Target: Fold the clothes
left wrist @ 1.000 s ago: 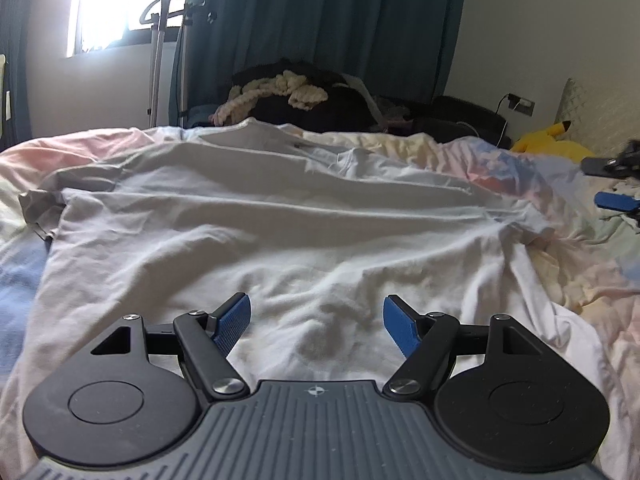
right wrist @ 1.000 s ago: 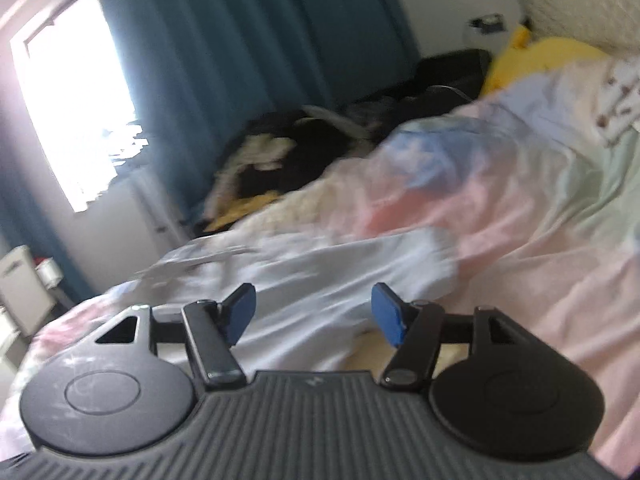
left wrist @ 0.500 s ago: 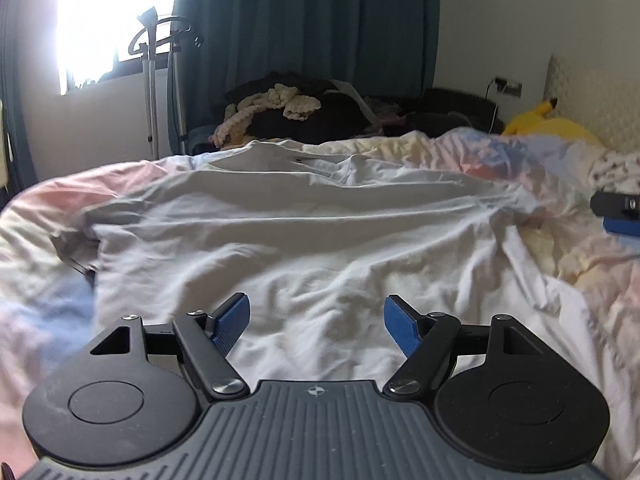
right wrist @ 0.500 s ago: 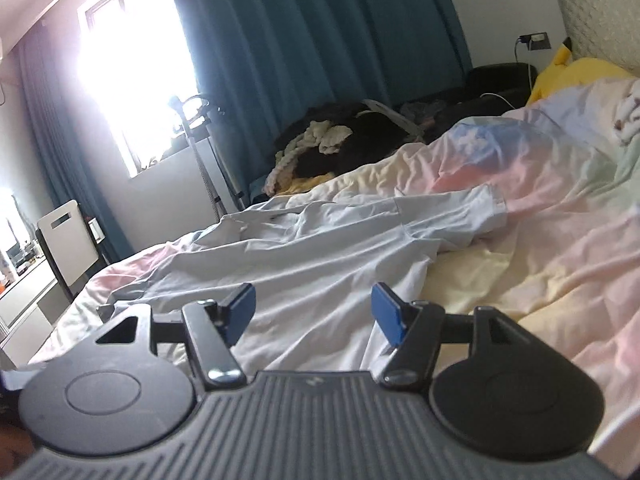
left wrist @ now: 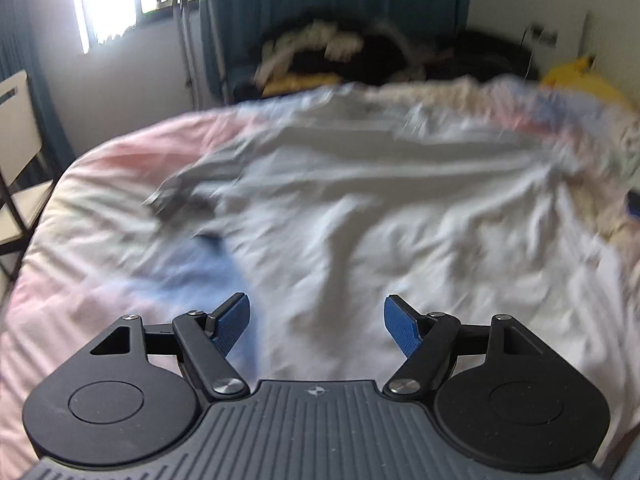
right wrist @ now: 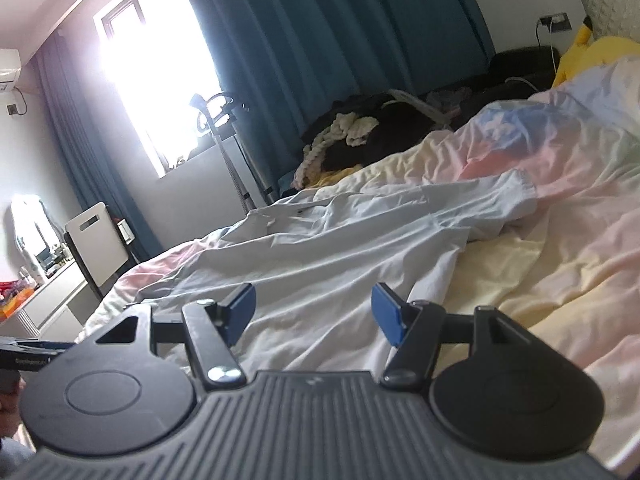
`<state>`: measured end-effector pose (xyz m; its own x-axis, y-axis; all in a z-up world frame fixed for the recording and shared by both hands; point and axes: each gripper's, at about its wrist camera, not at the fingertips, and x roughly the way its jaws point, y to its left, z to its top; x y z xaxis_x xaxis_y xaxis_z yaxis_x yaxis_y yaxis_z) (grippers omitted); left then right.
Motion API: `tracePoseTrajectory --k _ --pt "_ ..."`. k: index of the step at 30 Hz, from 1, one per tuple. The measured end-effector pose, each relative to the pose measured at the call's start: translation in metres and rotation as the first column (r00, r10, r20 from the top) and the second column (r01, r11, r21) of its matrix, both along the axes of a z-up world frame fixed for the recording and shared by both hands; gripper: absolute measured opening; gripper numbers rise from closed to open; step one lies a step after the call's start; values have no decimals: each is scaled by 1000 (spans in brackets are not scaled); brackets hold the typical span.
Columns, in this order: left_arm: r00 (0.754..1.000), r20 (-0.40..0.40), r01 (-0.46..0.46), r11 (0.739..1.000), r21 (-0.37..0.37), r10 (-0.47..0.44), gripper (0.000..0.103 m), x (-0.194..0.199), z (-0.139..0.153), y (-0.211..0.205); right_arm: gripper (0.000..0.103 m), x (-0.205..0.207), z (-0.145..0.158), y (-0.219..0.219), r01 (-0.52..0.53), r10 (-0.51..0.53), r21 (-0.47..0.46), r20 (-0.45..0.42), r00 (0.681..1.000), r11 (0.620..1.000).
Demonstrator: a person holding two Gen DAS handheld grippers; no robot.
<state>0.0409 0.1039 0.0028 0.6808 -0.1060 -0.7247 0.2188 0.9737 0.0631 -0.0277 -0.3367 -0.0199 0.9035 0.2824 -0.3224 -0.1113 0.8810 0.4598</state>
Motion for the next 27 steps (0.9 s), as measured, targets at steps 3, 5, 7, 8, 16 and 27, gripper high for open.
tracePoseTrajectory --k 3,5,7,8,16,27 --pt "996 -87 15 1000 5 -14 77 1 -5 12 66 1 -1 -1 -9 9 29 0 1000 1000" --pt "989 -145 25 1000 7 -24 77 1 -8 21 66 1 -1 -2 -16 16 40 -1 1000 999" --pt "979 -202 35 999 9 -33 77 2 -11 29 66 3 -2 -1 -18 18 39 -8 1000 999" --pt "974 -225 42 999 7 -40 77 -1 -15 33 66 3 -3 -1 -19 20 42 -13 1000 999" --pt "890 -433 127 990 -65 -143 65 1 -37 40 67 8 -7 4 -29 31 41 -43 999 999" --pt "818 -565 72 994 -87 -109 3 -1 -44 44 67 13 -16 11 -43 43 10 -81 996 999"
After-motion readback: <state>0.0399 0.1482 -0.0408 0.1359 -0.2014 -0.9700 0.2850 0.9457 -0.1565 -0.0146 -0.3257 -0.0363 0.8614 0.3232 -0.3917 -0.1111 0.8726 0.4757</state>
